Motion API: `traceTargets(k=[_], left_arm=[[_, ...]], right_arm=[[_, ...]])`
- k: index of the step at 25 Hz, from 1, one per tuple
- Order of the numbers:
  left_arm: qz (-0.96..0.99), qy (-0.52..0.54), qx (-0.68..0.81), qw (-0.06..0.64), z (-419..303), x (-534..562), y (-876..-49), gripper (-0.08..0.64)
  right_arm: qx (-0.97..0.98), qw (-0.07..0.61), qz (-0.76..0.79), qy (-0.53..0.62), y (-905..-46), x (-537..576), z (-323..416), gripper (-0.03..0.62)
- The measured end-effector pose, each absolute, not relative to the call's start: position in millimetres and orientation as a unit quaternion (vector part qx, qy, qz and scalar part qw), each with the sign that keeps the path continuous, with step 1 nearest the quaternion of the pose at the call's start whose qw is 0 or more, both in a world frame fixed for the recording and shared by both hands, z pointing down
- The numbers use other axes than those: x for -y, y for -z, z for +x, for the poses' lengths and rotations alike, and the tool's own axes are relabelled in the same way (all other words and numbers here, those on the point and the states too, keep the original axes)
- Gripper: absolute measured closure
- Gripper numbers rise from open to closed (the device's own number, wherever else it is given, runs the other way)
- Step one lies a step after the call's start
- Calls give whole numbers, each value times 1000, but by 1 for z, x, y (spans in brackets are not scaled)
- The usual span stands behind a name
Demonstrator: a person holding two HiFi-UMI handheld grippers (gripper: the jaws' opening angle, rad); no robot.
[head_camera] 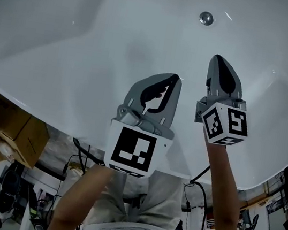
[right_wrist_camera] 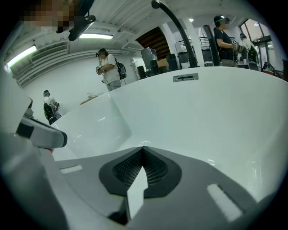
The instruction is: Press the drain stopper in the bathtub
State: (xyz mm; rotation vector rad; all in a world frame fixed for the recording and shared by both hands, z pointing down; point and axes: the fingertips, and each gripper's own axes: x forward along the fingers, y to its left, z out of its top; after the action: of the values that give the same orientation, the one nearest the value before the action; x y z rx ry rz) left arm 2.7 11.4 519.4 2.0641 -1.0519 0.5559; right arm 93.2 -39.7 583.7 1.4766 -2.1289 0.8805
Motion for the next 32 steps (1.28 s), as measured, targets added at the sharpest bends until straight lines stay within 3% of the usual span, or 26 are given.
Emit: traceTargets(k=[5, 11, 32], left_arm=[[809, -221, 406, 363, 35, 2, -539, 561], [805, -231, 402, 370, 24, -4, -582, 561], [792, -212, 398, 411, 35, 27, -656, 561]], right_arm=[[761, 219, 524, -315, -611, 58, 126, 589], [752, 282, 507, -314, -675, 53, 121, 591], [677, 370, 513, -375, -843, 117, 167, 590]])
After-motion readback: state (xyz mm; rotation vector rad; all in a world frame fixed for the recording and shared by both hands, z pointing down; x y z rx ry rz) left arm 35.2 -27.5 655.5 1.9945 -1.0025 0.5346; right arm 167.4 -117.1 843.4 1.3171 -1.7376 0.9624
